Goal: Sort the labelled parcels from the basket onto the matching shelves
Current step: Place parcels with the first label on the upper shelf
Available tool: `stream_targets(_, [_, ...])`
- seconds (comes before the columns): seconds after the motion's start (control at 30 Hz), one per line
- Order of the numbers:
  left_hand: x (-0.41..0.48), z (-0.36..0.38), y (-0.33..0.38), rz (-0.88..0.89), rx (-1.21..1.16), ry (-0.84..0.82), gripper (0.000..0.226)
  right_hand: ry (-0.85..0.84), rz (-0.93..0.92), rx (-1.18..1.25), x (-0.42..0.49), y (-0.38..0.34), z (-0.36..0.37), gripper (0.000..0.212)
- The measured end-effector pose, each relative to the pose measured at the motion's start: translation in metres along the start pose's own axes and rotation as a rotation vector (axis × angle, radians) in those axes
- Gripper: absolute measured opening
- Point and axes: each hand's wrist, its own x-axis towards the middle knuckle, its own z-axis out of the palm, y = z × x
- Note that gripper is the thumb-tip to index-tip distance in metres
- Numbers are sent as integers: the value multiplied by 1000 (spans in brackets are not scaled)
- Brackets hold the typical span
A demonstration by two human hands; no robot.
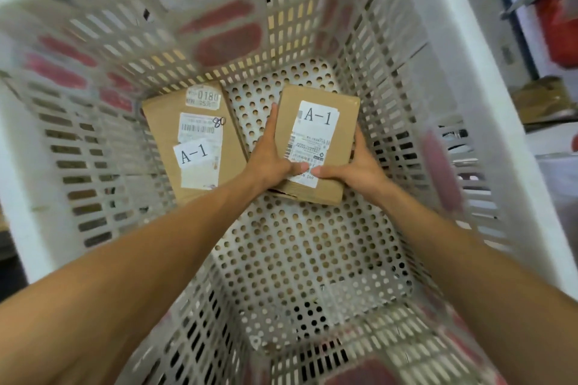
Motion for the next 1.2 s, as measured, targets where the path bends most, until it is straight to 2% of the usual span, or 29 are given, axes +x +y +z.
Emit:
stream_targets(0.3, [-23,0,2,35,26,12,126,10,-97,135,-16,17,14,119])
stream_targets(0.5, [-83,-3,31,69,55,64,127,-18,-162,140,-66,-3,-5,111])
stream_targets(0.67, [-152,-26,86,149,-1,174,125,-83,-332,44,-121,-70,-28,125])
stream_targets(0.77, [-199,-48,132,213,-18,251,126,-81,-468,-4,-162,-129,-41,129])
stream_targets(0.87, [-247,-74,176,329,2,297,130,-61,-590,9,-209,-183,-51,141])
stream_targets(1.2, [-412,-136,282,701,30,364,127,9,-816,0,-381,-305,-76,141])
